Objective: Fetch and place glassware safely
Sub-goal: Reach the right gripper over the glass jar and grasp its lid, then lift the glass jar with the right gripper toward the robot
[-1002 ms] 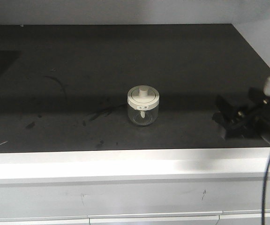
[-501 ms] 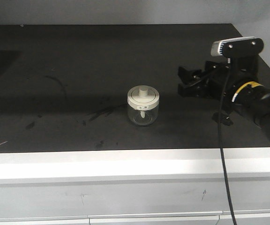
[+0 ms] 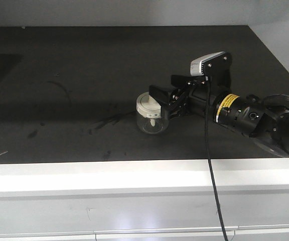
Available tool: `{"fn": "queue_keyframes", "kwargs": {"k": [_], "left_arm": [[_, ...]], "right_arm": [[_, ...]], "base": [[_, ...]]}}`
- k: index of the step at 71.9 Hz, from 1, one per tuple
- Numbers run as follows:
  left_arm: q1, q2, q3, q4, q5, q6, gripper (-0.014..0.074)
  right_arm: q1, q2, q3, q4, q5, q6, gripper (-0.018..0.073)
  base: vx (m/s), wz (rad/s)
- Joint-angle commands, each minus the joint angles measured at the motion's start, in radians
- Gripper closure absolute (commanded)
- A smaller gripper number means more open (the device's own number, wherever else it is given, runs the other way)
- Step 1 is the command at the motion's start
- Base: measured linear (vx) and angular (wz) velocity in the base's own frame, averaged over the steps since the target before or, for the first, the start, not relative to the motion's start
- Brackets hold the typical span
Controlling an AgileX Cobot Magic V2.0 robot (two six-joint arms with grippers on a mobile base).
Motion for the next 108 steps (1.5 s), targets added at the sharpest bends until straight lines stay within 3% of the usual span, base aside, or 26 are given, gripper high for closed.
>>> {"fn": "queue_keyframes", "kwargs": {"k": [1,24,45,53,66,88,108], "left_arm": [[-0.008,0.011,-0.024,-0.01,-0.08,-0.009,0.0603],[-0.008,0.011,-0.024,-0.01,-0.08,-0.009,0.0603],[-0.008,0.011,-0.024,-0.01,-0.08,-0.009,0.0603],[-0.008,0.011,-0.024,-0.01,-0.08,-0.009,0.0603],[-0.008,0.011,-0.024,-0.01,-0.08,-0.009,0.0603],[-0.008,0.011,-0.024,-0.01,-0.08,-0.009,0.0603],[-0.008,0.011,-0.024,-0.01,-0.08,-0.009,0.0603]], "right_arm": [[0.001,-0.015,-0.037,0.014,-0.095,-0.012,0.006],[0.001,0.084,-0.077,0.078,-0.165,-0.096,0.006],[0.001,0.142,-0.147,-0.052,-0.156,-0.034,0.006],[0.001,0.16,-0.156,-0.059,-0.136,-0.009,0.0069],[0.001,0.182,-0.156,-0.078,-0.116,-0.01,0.0192],[0.001,0.184,-0.156,-0.127,-0.046,0.029,0.0575],[-0.001,0.101,-0.156,-0.123,-0.03,0.046,0.0566]], "base": [[0.0,0.0],[0.0,0.0],[0.0,0.0],[0.0,0.0],[0.0,0.0],[0.0,0.0],[0.0,0.0]]}}
